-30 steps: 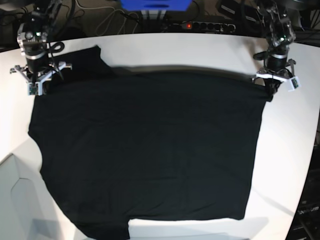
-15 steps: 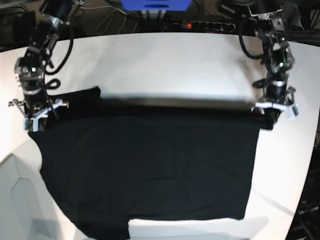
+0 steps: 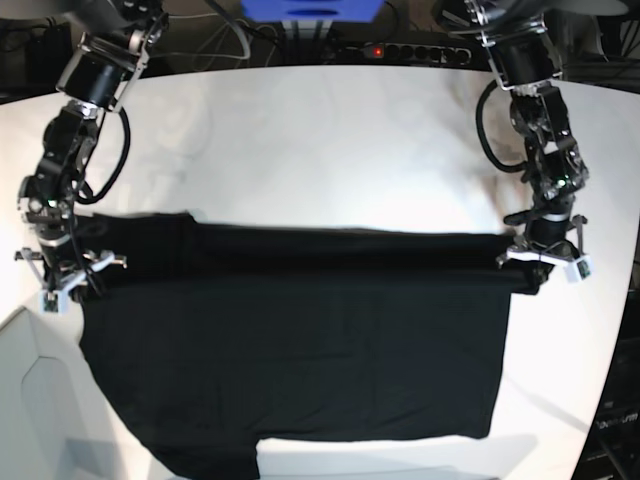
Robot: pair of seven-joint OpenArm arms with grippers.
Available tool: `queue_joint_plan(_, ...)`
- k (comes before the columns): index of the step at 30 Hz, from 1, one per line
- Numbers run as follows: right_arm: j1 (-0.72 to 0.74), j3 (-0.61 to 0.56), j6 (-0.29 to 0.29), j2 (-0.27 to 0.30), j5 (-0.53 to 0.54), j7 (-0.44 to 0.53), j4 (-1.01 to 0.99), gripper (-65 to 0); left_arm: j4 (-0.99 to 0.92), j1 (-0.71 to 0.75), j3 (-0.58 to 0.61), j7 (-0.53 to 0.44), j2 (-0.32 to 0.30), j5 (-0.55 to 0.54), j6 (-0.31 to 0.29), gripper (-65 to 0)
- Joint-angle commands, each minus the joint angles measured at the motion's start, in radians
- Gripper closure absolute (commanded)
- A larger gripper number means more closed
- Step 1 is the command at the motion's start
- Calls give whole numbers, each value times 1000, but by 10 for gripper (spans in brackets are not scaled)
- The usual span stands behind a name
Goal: Fold the T-shirt properly
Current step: 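Lift the shoulder corners and pull them toward the hem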
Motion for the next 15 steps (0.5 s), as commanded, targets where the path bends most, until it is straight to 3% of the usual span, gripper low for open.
queue_joint_plan(1, 35, -9, -3, 19, 1, 23, -1, 0, 8, -31, -6, -27, -14, -1, 2, 0)
queue_joint_plan(4, 58, -54, -7, 46, 1, 26, -41, 0, -19, -66, 11, -26, -12, -1, 2, 0)
queue_joint_plan(9, 97, -91, -9, 49, 1, 33, -95, 0, -68, -123, 83, -34, -20, 1, 2, 0)
queue_joint_plan(15, 147, -112, -9, 51, 1, 34, -162, 0, -88, -157, 84, -34, -20, 1, 3, 0)
